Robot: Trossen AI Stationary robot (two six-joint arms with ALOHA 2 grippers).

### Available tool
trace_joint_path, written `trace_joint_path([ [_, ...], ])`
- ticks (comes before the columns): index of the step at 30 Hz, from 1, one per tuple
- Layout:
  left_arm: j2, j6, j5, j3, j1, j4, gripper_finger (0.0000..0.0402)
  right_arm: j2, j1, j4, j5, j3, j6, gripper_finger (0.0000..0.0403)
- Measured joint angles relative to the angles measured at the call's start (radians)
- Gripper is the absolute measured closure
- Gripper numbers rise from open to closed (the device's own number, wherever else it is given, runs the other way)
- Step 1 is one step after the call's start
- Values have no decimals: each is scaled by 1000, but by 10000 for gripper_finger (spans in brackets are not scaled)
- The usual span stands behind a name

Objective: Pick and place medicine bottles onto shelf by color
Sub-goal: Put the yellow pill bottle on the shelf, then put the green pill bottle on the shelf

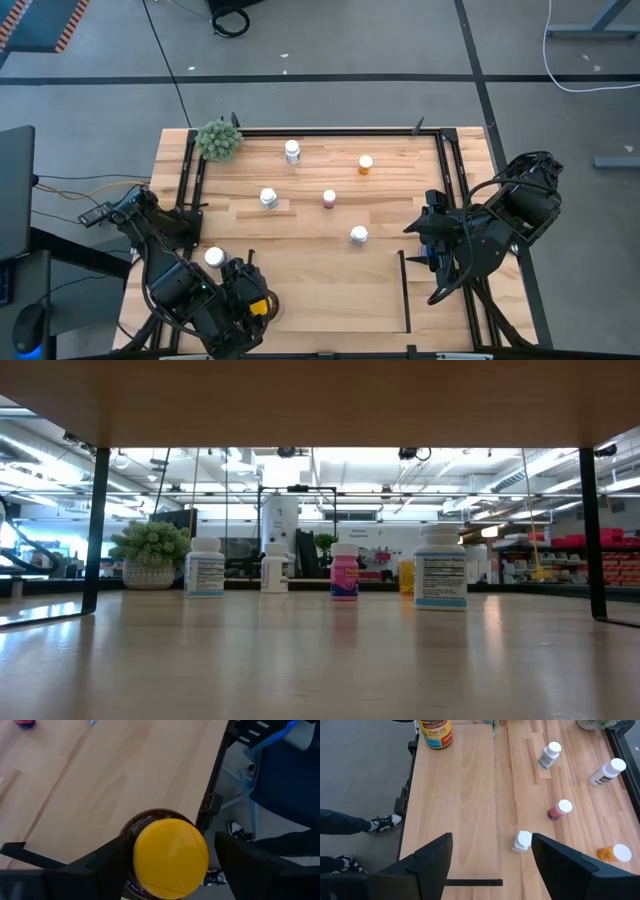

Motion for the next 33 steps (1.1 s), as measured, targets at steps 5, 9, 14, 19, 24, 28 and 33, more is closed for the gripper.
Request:
trace_joint_path([
  [5,0,0,0,0,1,-1,115,0,0,0,0,0,6,125],
  [9,-1,9,0,26,1,-8,115,0,0,0,0,0,7,125],
  [14,-2,11,0,91,1,-40,115,0,0,0,0,0,4,125],
  [19,-2,11,0,188,3,-119,115,0,0,0,0,0,3,125],
  [24,-5,9,-1,274,0,-244,115,0,0,0,0,0,4,125],
  [28,-43,59,-26,237,6,-242,115,0,0,0,10,0,14,125],
  [33,-77,61,-84,162,78,-244,115,0,0,0,20,0,44,125],
])
